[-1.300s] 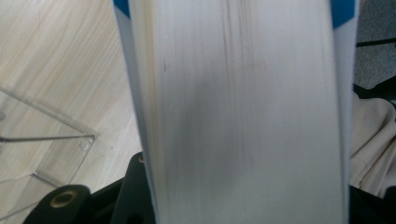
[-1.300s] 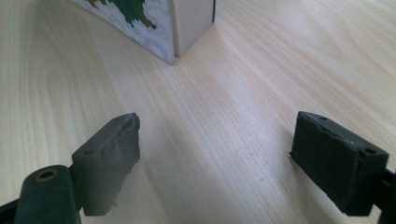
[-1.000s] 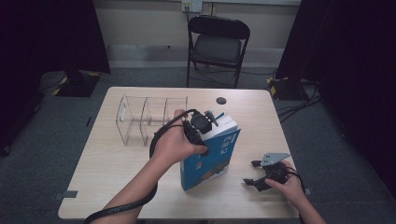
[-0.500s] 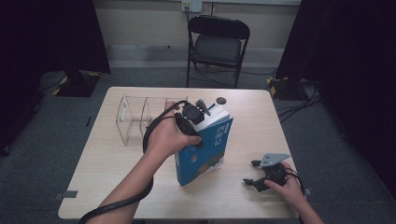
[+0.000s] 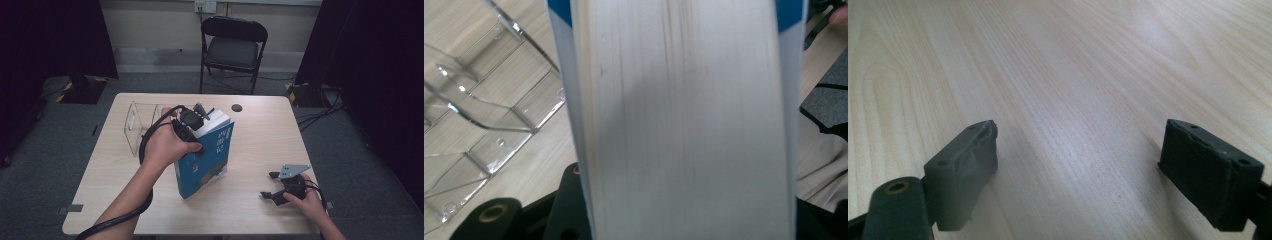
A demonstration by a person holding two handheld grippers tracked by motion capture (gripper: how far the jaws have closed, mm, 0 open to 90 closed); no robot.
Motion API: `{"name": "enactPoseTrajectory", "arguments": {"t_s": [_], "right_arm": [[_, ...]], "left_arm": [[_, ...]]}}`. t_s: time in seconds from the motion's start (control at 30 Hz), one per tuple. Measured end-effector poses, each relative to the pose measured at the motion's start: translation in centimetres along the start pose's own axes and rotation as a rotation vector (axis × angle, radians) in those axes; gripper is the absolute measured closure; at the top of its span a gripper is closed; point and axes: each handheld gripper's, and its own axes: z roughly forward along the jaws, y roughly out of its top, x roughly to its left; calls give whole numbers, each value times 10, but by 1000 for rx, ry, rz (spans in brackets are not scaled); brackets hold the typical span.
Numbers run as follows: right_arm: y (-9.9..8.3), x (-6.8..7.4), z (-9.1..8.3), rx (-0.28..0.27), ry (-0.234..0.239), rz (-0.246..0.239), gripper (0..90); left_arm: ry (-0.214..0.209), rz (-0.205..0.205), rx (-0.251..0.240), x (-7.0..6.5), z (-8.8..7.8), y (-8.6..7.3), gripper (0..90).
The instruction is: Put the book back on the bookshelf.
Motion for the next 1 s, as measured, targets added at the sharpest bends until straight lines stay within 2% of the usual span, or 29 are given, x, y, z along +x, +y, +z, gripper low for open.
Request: {"name": "enactPoseTrajectory", "arguments": {"t_s": [0.33, 0.53, 0.67, 0.7, 0.83, 1.0], "right_arm": [[0, 0, 0, 0, 3, -2, 145], [0, 0, 0, 0, 3, -3, 145], [0, -1, 0, 0, 5, -5, 145], [0, -1, 0, 0, 5, -5, 145], [0, -1, 0, 0, 5, -5, 145], [0, -1, 0, 1, 8, -7, 146]], "left_arm": [[14, -30, 3, 13, -6, -9, 616], [9, -60, -2, 20, -9, -16, 616], [16, -91, -11, 24, -12, -21, 616], [24, -82, -6, 26, -13, -22, 616], [34, -105, -8, 31, -17, -29, 616], [26, -133, -9, 39, -20, -35, 617]]}}
